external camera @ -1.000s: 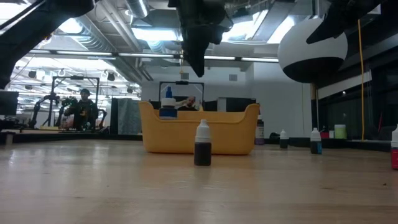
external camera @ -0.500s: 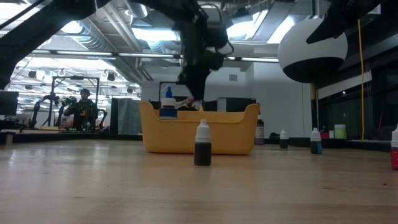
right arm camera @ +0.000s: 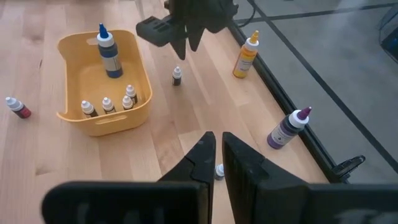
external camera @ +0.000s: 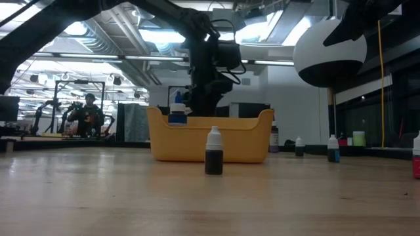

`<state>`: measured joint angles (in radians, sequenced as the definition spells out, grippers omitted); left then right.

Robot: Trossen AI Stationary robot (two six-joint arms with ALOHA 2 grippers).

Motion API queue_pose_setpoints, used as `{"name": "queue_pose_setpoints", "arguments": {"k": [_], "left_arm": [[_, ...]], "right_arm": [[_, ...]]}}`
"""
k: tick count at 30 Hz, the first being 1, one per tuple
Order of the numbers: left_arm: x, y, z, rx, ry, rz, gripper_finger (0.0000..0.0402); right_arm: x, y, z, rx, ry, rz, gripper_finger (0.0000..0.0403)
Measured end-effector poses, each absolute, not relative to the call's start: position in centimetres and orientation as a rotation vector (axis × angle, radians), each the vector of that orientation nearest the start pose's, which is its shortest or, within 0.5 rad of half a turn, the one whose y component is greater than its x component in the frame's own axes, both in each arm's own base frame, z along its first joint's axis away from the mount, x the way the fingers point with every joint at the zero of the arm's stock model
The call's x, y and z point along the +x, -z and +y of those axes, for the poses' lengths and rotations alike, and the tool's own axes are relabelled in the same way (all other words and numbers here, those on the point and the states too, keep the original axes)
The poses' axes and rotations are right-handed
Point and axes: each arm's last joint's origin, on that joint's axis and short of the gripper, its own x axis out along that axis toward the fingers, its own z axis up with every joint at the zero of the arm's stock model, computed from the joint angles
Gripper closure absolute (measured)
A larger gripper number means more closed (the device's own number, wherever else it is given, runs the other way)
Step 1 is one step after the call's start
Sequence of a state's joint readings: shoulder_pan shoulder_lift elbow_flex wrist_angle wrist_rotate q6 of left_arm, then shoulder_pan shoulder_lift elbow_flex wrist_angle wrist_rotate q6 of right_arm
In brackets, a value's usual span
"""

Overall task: Pick & Place food coloring
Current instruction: Put the black food coloring bottle into the yellow bin

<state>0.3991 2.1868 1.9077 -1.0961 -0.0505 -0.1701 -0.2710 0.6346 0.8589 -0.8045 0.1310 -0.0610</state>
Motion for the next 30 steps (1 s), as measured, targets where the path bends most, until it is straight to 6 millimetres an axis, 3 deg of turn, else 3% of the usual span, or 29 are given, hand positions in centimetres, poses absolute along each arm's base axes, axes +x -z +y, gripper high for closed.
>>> {"name": "queue_pose_setpoints", "arguments": {"k": [12, 23, 30], "left_arm": [[41.6, -20.9, 16.4, -0.362, -0.457, 1.323, 0.0168], [42.5, -17.4, 15.9, -0.356, -0.419, 1.413, 0.0165], [42.6, -17.4, 15.9, -0.346, -0.422, 1.403, 0.0198]], "right_arm": [[10.9, -32.0, -3.4, -0.012, 0.374, 0.593, 0.0369], [10.8, -32.0, -3.4, -0.010, 0.374, 0.592, 0.0369], [10.9, -32.0, -3.4, -0.010, 0.374, 0.593, 0.0369]]}}
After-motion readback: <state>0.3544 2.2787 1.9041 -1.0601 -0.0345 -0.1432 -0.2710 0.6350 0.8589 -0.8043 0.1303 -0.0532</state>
